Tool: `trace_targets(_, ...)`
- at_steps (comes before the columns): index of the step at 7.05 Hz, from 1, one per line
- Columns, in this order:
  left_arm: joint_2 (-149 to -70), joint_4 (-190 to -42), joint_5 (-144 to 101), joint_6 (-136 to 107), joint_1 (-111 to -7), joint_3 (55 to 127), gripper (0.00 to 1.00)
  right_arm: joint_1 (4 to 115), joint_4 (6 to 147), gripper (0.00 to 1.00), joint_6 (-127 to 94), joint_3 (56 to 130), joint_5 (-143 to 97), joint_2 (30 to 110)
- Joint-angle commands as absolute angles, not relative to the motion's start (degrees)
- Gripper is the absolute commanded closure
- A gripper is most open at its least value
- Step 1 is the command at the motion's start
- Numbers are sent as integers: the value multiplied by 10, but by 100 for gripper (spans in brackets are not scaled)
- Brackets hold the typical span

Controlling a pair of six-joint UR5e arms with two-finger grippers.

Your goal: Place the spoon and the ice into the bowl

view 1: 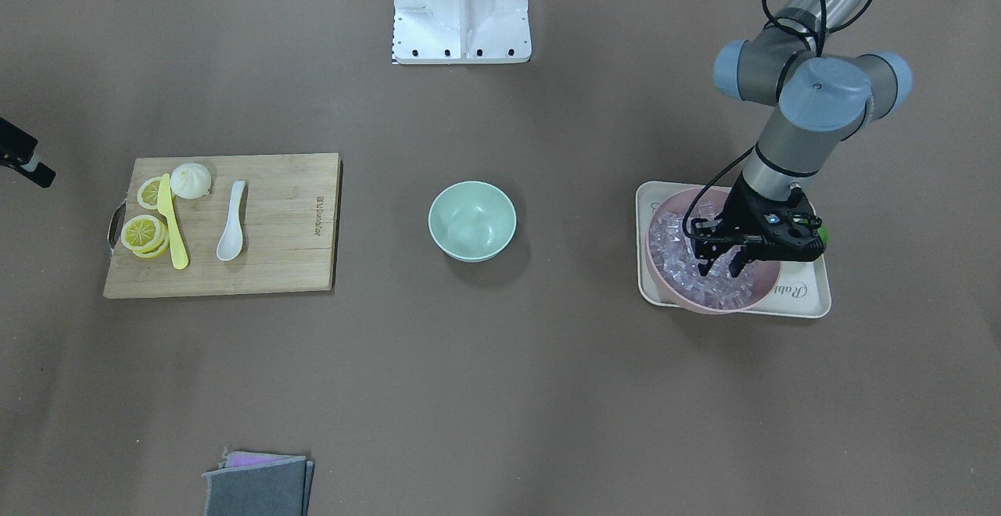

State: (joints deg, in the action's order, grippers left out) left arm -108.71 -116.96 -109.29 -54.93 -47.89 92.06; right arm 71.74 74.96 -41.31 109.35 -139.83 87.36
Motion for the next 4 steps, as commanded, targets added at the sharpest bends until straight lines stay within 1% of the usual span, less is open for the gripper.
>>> trace_targets(1,-1081,-1171,-1094,-549,-478,925,55,718,751,0,-413,1102,-1399,879)
trace_targets(2,-1081,-1170,-1092,-551,-475,925,55,718,751,0,-413,1102,-1398,884)
trace_targets(3,-1083,-1170,-1092,-554,-470,925,62,717,752,0,-413,1102,-1398,884)
trace_targets(4,-1086,-1170,-1092,-557,-462,925,64,717,753,0,-414,1102,-1396,884)
